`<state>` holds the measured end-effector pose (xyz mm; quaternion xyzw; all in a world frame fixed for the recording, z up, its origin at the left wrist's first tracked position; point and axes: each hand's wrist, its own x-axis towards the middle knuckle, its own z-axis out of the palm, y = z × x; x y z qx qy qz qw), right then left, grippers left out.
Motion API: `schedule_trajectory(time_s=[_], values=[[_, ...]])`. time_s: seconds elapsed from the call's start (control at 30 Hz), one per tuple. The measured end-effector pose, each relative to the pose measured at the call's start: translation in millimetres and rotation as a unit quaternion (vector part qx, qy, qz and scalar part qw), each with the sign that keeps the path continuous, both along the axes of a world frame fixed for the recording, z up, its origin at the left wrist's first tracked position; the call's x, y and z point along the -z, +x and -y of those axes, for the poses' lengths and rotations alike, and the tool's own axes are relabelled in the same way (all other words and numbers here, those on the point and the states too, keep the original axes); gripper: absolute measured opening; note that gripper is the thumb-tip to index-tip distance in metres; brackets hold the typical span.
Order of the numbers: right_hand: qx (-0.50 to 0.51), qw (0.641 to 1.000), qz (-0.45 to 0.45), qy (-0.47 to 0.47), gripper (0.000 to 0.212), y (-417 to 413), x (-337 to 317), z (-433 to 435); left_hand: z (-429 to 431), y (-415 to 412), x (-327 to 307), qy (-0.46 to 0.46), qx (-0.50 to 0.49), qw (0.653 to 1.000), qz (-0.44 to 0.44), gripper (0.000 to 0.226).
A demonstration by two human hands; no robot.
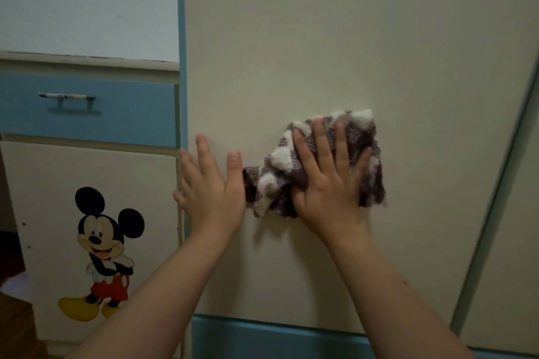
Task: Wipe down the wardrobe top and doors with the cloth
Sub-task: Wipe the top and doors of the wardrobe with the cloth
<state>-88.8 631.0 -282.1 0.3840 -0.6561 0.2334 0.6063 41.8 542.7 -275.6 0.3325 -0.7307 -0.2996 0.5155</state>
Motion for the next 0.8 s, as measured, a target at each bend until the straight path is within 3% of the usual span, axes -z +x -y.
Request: schedule_trajectory(time_s=[0.2,0.3,0.4,0.57,0.7,0.8], values=[[0.050,0.988,0.108,-0.097,0.076,-35,9,-52,6,4,-3,-0.008,-0.006,1.000,0.009,0.061],[0.032,0.953,0.217,-0.210,0.079,-47,11,-81,9,5,-4,-0.016,-0.003,1.000,0.005,0.065],[-0.011,0.917,0.252,-0.310,0.075,-53,8,-97,8,5,-6,-0.016,0.000,1.000,0.001,0.073],[-0.016,0.868,0.323,-0.377,0.086,-37,-24,-82,13,8,-14,-0.017,0.010,0.999,-0.042,0.068],[0.016,0.959,0.199,-0.200,0.081,-4,-53,-19,18,12,-24,-0.036,0.014,0.996,-0.084,0.076],[-0.013,0.994,0.080,-0.070,0.083,30,-53,36,24,15,-29,-0.069,0.016,0.993,-0.091,0.080]])
